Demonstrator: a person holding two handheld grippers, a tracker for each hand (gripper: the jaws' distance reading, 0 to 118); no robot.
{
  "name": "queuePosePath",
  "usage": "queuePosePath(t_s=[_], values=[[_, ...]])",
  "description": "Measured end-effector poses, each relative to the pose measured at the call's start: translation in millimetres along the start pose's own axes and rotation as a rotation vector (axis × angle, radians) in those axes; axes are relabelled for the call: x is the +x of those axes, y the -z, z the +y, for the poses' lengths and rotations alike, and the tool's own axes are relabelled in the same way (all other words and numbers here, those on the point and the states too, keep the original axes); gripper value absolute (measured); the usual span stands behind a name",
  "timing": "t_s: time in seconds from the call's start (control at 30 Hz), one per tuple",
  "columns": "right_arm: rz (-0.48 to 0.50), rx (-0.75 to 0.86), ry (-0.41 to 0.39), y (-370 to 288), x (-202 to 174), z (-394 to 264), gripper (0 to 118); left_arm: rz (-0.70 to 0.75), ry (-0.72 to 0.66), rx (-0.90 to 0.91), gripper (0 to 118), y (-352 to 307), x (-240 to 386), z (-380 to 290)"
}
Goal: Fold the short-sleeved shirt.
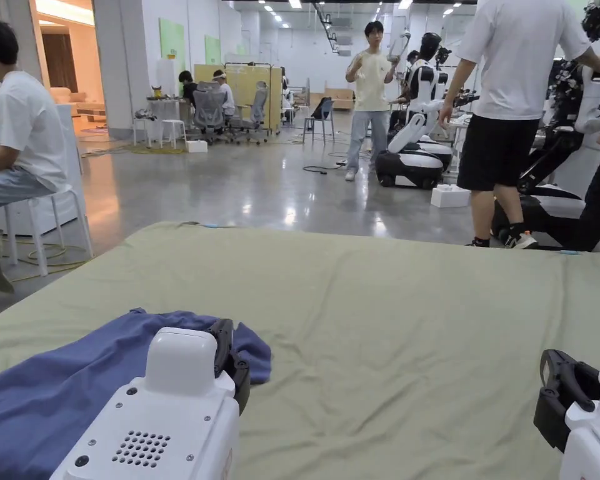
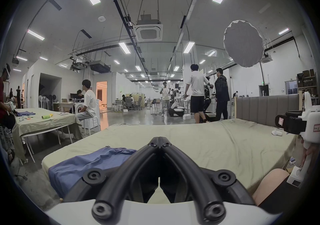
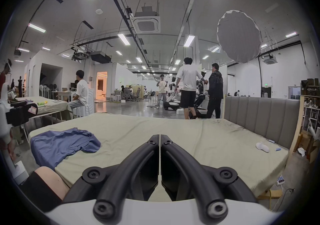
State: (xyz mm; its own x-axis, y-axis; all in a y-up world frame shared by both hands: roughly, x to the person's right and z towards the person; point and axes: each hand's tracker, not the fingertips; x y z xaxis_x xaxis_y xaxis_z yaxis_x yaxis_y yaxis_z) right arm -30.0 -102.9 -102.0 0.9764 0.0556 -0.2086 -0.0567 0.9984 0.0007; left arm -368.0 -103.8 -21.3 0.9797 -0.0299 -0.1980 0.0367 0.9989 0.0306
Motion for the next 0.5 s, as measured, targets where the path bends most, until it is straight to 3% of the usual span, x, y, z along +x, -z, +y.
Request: queuePosePath(t_s=[0.07, 0.27, 0.37, 0.5], values=[[0.044, -0.004, 0.000, 10.8, -14.6, 2.4, 4, 0.042, -0.002, -0.016, 0, -3.5, -17.0, 1.1], [0.308, -0.018, -0.010, 47.2, -91.2, 5.9, 4, 0.281, 0.008, -0.070, 0, -40.4, -91.6, -8.8], [0.447, -0.036, 0.022, 60.9, -129.2, 6.2, 4, 0.398, 0.025, -0.134, 0, -55.7, -125.2, -19.4], [0.552, -0.059, 0.010, 78.4, -164.4, 1.7, 4, 0.470, -0.019, -0.176, 0, -62.6, -149.5, -30.6]])
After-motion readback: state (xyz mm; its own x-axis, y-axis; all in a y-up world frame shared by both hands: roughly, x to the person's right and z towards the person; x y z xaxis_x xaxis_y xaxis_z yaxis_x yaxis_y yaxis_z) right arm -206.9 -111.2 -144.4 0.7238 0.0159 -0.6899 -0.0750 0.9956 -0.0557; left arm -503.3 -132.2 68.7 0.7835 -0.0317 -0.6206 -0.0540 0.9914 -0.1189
